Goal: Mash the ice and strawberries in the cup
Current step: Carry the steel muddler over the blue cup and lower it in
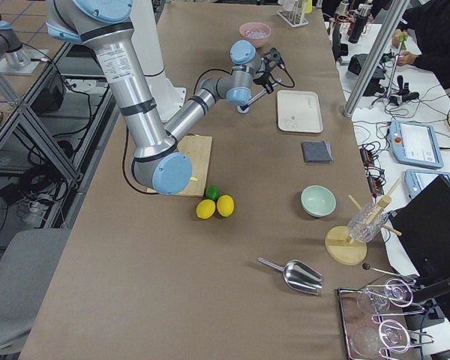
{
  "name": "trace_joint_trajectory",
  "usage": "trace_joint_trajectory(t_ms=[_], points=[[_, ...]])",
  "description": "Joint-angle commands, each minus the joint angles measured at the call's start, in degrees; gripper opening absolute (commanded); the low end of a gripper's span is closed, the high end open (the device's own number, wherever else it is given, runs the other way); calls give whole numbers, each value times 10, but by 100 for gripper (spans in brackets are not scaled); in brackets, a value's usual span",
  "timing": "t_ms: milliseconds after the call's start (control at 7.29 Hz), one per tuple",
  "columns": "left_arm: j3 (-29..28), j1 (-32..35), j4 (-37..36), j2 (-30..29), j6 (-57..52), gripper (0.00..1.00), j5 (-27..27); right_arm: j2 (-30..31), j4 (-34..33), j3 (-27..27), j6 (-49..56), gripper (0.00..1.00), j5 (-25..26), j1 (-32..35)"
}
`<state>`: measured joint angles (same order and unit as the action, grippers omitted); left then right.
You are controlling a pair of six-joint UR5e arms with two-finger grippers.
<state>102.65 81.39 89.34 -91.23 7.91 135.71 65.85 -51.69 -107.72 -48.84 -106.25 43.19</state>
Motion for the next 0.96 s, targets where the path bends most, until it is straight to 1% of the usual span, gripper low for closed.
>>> trace_joint_trajectory(t_ms=[0,137,274,412,686,823], points=[[1,0,0,-1,0,98,0,1,184,8,-4,0,102,-41],[0,-1,0,-3,0,98,0,-17,260,54,2,0,204,-82],[-2,-2,0,-6,0,98,0,-18,292,73,26,0,290,-116],[-3,-4,0,-7,0,98,-1,-21,297,73,50,0,313,-132],[-2,-4,0,-8,1,98,-12,-43,300,79,52,0,477,-200],[-2,-5,0,-9,1,98,-12,-57,303,97,53,0,487,-210]])
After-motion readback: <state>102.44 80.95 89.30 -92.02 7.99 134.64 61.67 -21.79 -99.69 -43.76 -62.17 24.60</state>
